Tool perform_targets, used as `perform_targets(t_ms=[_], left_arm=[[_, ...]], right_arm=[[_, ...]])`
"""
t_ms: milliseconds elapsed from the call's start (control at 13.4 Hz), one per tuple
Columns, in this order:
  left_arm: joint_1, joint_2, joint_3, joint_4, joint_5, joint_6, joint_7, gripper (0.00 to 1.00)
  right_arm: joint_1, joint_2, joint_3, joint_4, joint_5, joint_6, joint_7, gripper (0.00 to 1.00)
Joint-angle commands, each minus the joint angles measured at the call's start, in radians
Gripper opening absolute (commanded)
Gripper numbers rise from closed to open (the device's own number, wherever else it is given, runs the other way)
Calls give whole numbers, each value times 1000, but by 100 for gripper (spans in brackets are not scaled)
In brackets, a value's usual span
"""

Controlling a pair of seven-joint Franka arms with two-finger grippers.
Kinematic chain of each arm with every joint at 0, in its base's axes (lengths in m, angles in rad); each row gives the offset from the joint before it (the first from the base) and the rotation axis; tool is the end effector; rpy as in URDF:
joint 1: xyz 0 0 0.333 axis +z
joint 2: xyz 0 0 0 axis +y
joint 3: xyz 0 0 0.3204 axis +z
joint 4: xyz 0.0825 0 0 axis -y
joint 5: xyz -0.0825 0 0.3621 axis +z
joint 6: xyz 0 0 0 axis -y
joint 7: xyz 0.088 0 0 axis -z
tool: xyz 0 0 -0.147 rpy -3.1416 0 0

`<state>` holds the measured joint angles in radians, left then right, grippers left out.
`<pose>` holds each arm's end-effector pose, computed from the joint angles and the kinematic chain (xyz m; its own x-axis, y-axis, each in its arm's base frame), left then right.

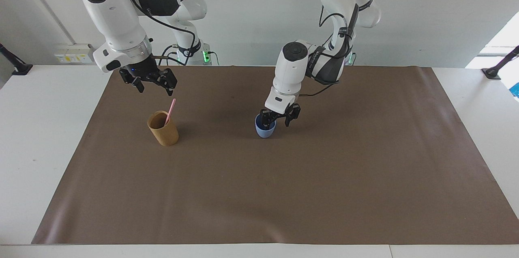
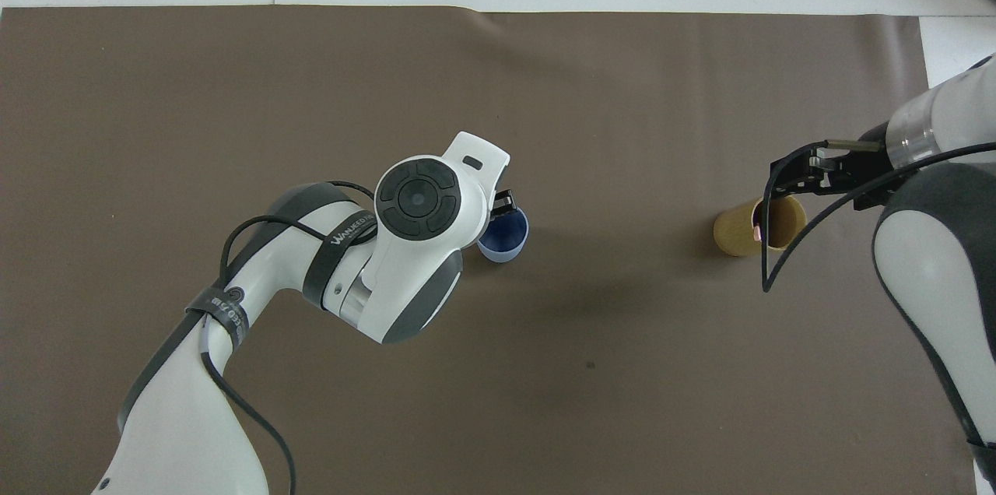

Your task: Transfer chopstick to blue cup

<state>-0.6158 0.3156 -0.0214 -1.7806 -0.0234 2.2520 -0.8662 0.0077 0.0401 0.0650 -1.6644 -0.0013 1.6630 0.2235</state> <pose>0.5160 -0.3825 0.3702 0.9660 0.2460 0.0799 0.2340 -0.9628 0.1355 0.5456 0.0390 0.5328 0.9878 -0.1501 -0.0407 -0.1499 -0.9887 0.0079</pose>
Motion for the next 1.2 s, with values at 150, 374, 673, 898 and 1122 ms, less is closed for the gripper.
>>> perform_targets(t_ms=[150,374,673,898,1122], left_arm=[[83,-150,-2,-8,7,-194,166,100],[165,-243,-2,-10,5,-313,272,100],[303,-320,-2,-10,7,-429,464,100],[415,-336,0,-13,5,-483,628,100],[502,-348,0,-3,4,-503,786,100]], right_arm=[[-9,-9,1,-6,14,11,-15,100],[-15,-25,-4,-8,14,-8,-23,100],[-3,-28,-4,-44,-6,87,-26,100],[50,-29,-4,-168,-84,170,-56,100],[87,-52,-2,-264,-160,227,-62,100]])
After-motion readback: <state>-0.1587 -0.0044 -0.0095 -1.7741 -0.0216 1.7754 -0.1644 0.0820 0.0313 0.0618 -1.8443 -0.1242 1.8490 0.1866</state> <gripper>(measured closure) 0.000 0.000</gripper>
